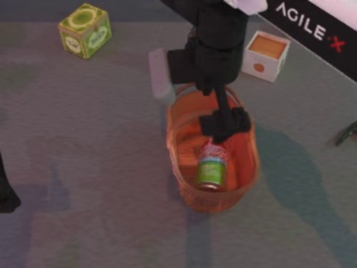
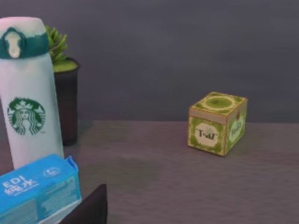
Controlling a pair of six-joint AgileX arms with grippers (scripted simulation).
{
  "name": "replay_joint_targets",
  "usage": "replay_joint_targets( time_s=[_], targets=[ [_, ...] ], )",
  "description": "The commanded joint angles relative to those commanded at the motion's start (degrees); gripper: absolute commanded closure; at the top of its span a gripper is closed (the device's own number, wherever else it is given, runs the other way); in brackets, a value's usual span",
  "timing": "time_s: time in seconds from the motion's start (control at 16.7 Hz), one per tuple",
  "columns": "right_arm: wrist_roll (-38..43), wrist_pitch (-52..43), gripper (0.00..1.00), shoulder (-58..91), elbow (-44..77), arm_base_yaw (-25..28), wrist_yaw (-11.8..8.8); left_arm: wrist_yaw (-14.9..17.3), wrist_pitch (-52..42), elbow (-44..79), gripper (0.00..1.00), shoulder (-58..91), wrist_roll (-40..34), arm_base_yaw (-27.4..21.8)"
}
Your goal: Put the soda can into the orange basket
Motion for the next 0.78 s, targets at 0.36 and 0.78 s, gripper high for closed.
replay_joint_targets(
  time_s=[0.36,0.78],
  targets=[
    [-0.03,3.8,0.0,-1.13,-4.94,0.0,-0.01,0.0,0.0,0.0,0.0,0.0,0.0,0.0],
    [0.02,5.89,0.08,-1.73,-7.62,0.04,-0.02,0.0,0.0,0.0,0.0,0.0,0.0,0.0]
  ],
)
